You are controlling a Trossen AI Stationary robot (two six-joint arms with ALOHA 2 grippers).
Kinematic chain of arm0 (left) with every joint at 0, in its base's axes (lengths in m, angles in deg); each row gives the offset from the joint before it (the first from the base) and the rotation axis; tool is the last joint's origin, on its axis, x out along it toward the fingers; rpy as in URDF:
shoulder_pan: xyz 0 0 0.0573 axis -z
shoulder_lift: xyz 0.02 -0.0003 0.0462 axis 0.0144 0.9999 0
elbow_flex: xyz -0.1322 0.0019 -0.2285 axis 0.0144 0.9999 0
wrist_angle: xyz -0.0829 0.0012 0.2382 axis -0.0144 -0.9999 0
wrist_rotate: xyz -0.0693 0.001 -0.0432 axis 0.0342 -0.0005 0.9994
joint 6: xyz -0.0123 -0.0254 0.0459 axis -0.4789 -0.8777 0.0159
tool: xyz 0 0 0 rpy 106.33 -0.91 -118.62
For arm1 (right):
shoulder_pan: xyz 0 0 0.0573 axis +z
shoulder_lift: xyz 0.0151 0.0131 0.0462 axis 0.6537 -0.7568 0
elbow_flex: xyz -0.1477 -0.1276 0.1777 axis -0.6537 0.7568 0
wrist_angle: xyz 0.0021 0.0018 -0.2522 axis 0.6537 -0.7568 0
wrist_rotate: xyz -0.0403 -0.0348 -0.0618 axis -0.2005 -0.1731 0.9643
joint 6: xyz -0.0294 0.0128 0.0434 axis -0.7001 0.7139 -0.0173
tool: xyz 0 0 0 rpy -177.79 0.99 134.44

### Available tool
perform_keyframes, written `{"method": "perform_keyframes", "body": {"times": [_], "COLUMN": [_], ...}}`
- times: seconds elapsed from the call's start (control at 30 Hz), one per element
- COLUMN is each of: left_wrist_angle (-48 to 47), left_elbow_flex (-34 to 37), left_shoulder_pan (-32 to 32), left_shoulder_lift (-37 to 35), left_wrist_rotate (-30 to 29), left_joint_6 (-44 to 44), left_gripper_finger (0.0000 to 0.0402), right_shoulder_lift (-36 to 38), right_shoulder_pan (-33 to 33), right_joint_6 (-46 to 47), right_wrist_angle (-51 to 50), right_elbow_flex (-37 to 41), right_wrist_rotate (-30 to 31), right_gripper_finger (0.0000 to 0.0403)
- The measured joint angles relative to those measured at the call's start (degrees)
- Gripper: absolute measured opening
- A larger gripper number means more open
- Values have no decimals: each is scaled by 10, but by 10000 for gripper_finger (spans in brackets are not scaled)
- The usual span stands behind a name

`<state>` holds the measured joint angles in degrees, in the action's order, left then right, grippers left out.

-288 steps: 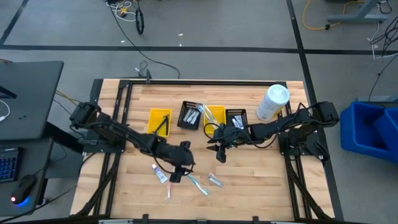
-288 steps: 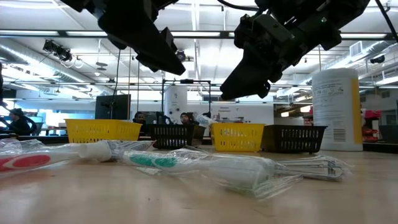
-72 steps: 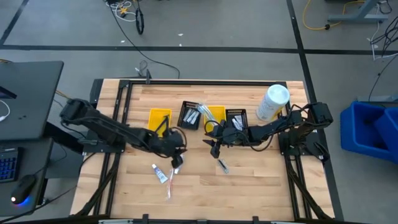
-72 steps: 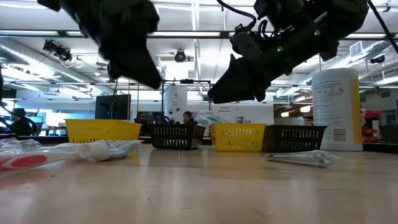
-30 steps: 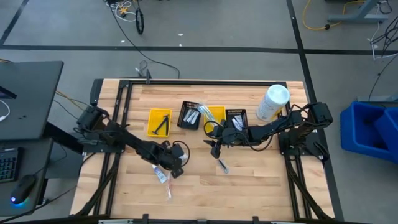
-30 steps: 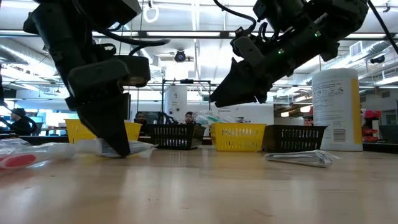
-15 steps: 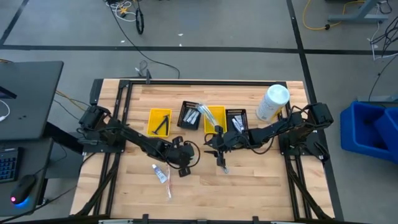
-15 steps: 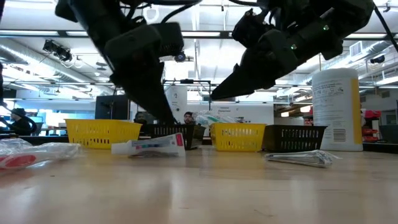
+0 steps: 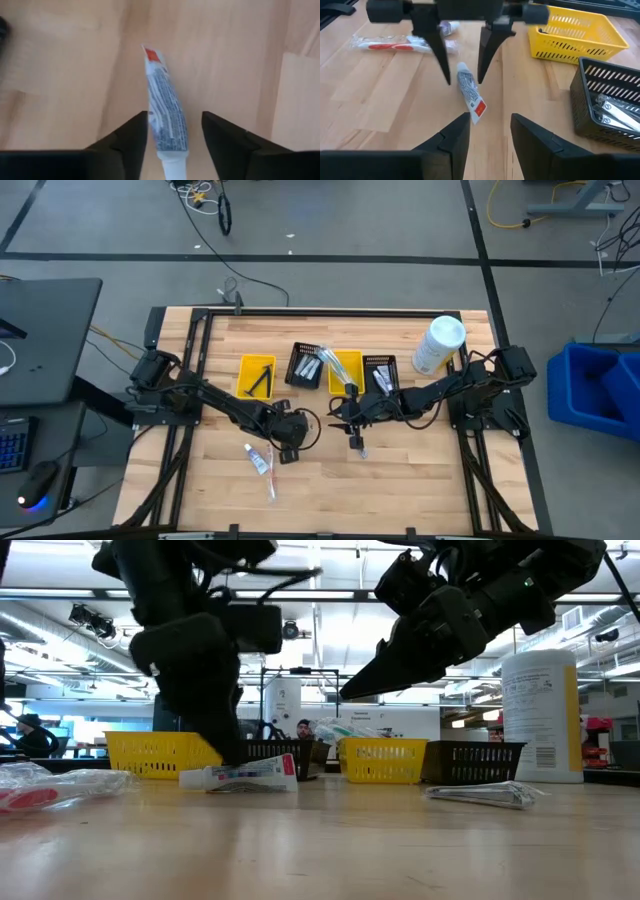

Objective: Pick & Place Travel size toiletries
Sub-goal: Put the violet toothpaste into the right black bin

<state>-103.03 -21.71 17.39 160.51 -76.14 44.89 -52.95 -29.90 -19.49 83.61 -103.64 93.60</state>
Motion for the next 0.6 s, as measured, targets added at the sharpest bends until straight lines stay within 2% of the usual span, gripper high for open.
{"method": "perform_keyframes", "body": {"times": [0.13, 0.27, 0.4, 0.6], "left_wrist_angle": [14, 18, 20, 23], "left_elbow_flex": [3, 1, 2, 2], "left_shoulder_pan": [0, 0, 0, 0], "left_shoulder_lift": [31, 43, 41, 41], "left_wrist_rotate": [11, 5, 8, 14], "left_joint_6": [5, 14, 16, 23], "left_gripper_finger": [221, 215, 179, 103], "right_shoulder_lift": [0, 0, 0, 0], "right_shoulder_pan": [0, 0, 0, 0], "right_joint_6": [0, 2, 2, 2], "right_wrist_angle": [0, -5, -6, -5], "right_elbow_flex": [0, 0, 0, 0], "right_wrist_rotate": [0, 0, 0, -1], "right_gripper_finger": [160, 167, 171, 169]}}
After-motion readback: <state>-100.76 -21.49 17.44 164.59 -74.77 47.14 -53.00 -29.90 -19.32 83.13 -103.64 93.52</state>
